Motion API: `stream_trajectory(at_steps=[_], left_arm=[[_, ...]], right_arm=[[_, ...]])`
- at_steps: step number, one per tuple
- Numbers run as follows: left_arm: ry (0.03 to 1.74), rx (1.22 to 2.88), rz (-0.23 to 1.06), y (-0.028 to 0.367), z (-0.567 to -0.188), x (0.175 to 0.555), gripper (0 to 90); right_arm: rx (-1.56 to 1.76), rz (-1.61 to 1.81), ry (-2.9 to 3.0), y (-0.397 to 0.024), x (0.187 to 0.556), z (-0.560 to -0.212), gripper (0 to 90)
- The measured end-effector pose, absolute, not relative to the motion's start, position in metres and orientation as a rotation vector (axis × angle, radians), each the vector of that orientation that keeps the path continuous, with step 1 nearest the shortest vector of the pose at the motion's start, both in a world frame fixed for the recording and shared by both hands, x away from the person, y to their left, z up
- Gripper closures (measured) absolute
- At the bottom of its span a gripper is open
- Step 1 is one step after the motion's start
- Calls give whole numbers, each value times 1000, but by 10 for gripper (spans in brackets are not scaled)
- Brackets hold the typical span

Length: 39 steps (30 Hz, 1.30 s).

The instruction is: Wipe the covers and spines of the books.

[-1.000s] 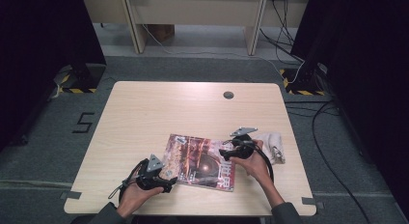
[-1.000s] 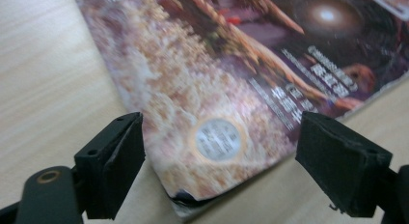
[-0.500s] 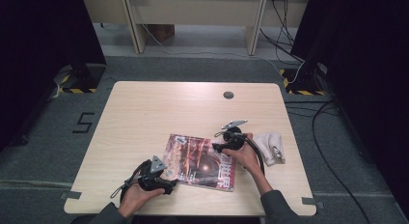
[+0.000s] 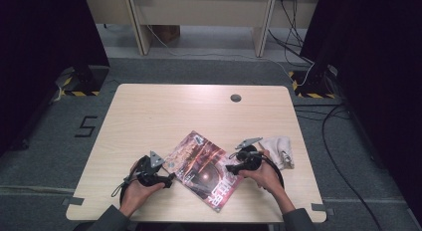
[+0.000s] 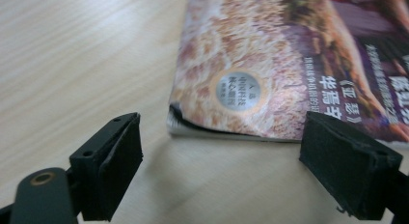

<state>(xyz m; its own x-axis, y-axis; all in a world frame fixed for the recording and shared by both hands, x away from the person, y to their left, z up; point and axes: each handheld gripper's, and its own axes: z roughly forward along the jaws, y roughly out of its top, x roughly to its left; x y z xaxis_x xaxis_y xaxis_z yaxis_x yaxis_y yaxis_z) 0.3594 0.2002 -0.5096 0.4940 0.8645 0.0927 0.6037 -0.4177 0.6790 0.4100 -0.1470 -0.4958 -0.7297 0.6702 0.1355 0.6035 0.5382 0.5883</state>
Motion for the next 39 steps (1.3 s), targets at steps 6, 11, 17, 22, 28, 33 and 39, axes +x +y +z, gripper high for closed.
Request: stream_trajectory(at_steps=[6,11,17,22,28,33,39], left_arm=[[1216,2124,508,201,-508,358,208],[1142,2146,375,185,-510,336,194],[1071,2165,361,167,-510,327,273],[1076,2164,363,167,-509,327,286],[1051,2178,378,166,-510,326,306],[1034,2178,382,165,-511,325,324],[1034,2175,384,165,-511,325,326]], right_arm=[[1126,991,2660,-150,403,-496,431],[1173,1034,2621,-144,418,-497,439],[1196,1042,2600,-132,432,-499,451],[1200,1063,2604,-127,439,-500,472],[1225,1092,2605,-120,438,-500,463],[1365,1142,2565,-121,439,-500,449],[1489,1325,2520,-131,442,-495,457]])
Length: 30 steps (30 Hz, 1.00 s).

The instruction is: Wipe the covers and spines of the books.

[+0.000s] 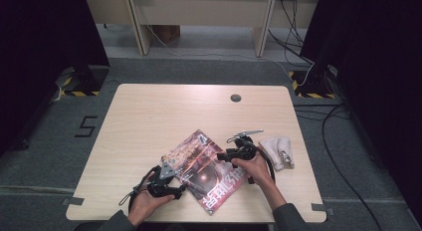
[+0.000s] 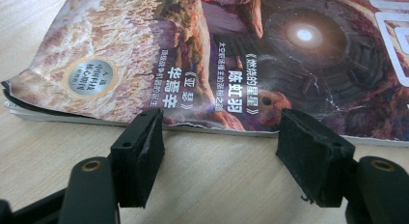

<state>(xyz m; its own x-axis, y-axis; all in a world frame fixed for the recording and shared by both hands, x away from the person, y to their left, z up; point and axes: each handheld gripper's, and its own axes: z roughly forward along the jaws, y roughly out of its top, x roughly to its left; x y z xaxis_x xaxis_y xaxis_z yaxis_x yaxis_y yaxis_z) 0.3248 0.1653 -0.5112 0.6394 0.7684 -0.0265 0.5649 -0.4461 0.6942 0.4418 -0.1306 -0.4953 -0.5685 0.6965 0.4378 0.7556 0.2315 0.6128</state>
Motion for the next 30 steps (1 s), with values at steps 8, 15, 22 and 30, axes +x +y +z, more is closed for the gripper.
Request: stream_trajectory(at_steps=[8,15,22,30], left_arm=[[1043,2173,392,166,-511,323,325],[1048,2170,397,166,-512,322,322],[1049,2161,401,165,-512,323,327],[1051,2140,388,169,-507,325,322]], right_arm=[[-1338,-1299,-2391,-132,440,-476,585],[-1290,-1288,-2408,-130,437,-470,619],[-1214,-1185,-2507,-116,433,-469,710],[-1090,-1136,-2686,-114,432,-464,772]])
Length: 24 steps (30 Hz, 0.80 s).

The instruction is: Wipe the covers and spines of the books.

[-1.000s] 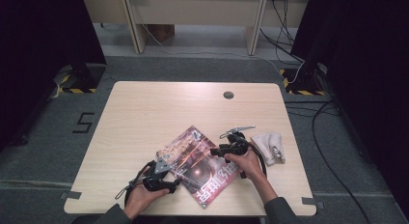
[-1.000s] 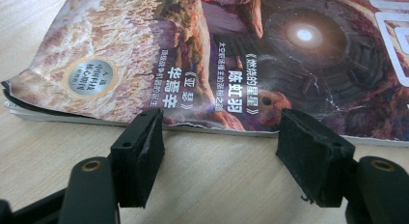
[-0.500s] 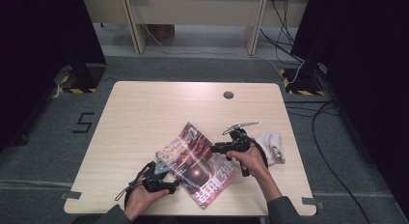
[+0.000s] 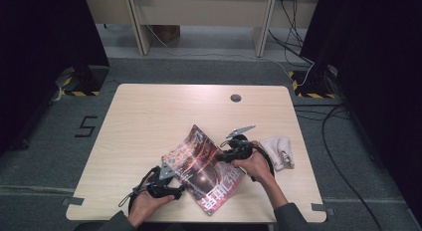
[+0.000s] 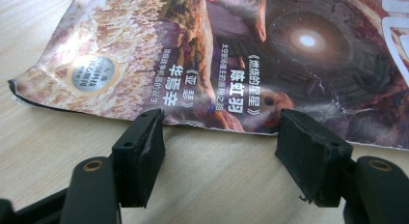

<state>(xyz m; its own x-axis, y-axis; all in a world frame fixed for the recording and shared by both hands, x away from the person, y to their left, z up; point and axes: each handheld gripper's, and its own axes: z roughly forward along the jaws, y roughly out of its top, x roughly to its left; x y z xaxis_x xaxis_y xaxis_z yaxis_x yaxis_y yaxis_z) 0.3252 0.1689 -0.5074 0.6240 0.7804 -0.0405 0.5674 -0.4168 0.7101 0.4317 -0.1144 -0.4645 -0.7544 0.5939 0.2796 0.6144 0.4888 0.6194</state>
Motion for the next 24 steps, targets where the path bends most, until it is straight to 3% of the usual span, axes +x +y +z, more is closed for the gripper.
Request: stream_trajectory(at_steps=[7,17,24], left_arm=[[1093,2028,492,188,-493,345,300],[1056,1989,448,194,-494,379,220],[1044,1928,412,200,-497,396,212]], right_arm=[[-949,-1175,-2715,-121,429,-463,785],[-811,-1208,-2737,-127,426,-457,789],[-720,-1211,-2744,-125,422,-452,793]])
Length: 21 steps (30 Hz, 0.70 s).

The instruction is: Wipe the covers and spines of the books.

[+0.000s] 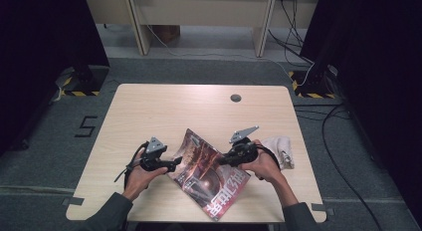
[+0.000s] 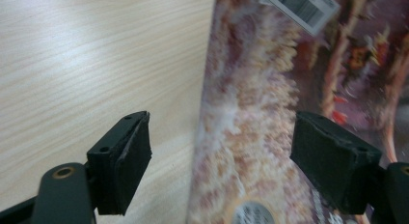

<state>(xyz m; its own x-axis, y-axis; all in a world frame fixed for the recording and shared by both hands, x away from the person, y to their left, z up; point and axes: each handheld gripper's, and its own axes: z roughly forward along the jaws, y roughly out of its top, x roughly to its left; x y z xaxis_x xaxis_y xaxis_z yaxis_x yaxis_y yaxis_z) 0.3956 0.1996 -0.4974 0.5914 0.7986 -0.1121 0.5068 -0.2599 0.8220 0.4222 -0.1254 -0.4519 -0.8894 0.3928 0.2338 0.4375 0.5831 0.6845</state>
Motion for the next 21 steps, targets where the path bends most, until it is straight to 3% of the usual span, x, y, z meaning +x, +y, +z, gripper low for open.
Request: stream_trajectory(at_steps=[21], left_arm=[[899,1935,388,191,-497,398,153]], right_arm=[[-546,-1262,-2734,-116,413,-439,807]])
